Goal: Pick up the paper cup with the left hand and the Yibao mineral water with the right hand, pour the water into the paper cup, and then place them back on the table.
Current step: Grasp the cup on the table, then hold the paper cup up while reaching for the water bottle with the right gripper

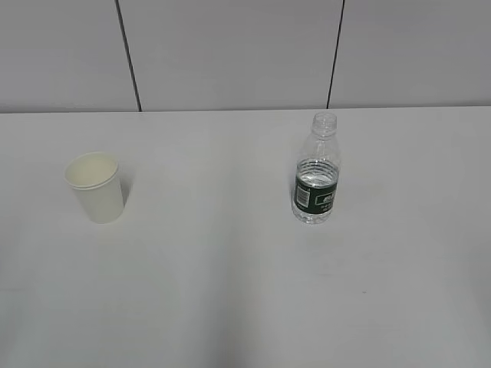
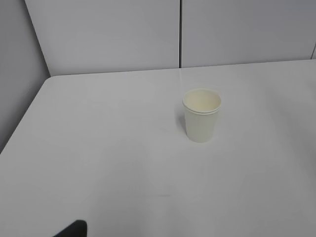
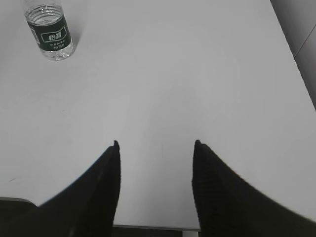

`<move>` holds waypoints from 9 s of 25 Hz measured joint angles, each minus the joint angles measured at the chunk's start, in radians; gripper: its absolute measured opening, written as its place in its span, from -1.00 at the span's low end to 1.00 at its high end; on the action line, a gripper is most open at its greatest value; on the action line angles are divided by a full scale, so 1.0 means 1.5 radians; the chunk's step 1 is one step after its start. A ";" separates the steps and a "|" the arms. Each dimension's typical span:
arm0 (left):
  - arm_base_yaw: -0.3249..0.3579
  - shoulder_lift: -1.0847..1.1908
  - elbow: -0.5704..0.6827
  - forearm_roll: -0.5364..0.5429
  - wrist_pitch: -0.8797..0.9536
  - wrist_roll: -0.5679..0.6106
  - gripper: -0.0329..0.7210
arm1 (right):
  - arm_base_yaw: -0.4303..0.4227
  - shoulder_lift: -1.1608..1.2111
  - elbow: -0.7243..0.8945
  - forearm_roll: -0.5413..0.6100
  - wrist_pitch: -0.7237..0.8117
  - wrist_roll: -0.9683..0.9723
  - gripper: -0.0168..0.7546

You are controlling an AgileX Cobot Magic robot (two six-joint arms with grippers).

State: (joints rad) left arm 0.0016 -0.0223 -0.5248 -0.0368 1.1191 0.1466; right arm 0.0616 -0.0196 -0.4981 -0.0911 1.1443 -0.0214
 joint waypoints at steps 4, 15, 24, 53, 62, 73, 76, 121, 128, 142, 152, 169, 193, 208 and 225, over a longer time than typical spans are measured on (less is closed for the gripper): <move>0.000 0.000 0.000 0.000 0.000 0.000 0.58 | 0.000 0.000 0.000 0.000 0.000 0.000 0.04; 0.000 0.000 0.000 0.000 0.000 0.000 0.58 | 0.000 0.000 0.000 0.000 0.000 0.000 0.04; 0.000 0.000 -0.002 -0.002 -0.004 0.000 0.58 | 0.000 0.000 0.000 0.000 0.000 0.000 0.04; -0.042 0.340 0.018 -0.074 -0.569 0.031 0.58 | 0.000 0.000 0.000 0.000 0.001 0.000 0.04; -0.120 0.540 0.037 -0.080 -0.750 0.037 0.58 | 0.000 0.000 0.000 0.000 0.001 0.000 0.04; -0.147 0.730 0.098 -0.089 -0.936 0.032 0.58 | 0.000 0.000 0.000 0.000 0.001 0.000 0.04; -0.147 0.786 0.112 -0.076 -0.978 0.004 0.58 | 0.000 0.000 0.000 0.000 0.001 0.000 0.04; -0.147 1.364 0.044 0.053 -1.512 -0.116 0.58 | 0.000 0.000 0.000 0.000 0.001 0.000 0.04; -0.147 1.402 -0.001 0.068 -1.509 -0.116 0.58 | 0.000 0.000 0.000 0.000 0.001 0.000 0.04; -0.147 1.433 -0.042 0.074 -1.509 -0.116 0.58 | 0.000 0.000 0.000 0.000 0.001 0.000 0.04; -0.147 1.435 -0.042 0.048 -1.509 -0.116 0.58 | 0.000 0.000 0.000 0.000 0.001 0.000 0.04; -0.147 1.435 -0.054 0.048 -1.509 -0.116 0.58 | 0.000 0.000 0.000 0.000 0.001 0.000 0.04; -0.147 1.435 -0.054 0.050 -1.511 -0.116 0.05 | 0.000 0.000 0.000 0.000 0.001 0.000 0.04; -0.147 1.384 -0.054 0.159 -1.506 -0.116 0.20 | 0.000 0.000 0.000 0.000 0.001 0.000 0.04; -0.147 1.172 -0.054 0.200 -1.307 -0.153 0.25 | 0.000 0.000 0.000 0.000 0.001 0.000 0.04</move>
State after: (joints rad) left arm -0.2192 1.7362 -0.6055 0.2637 -0.8408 -0.0828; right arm 0.0616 -0.0196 -0.4981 -0.0911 1.1461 -0.0214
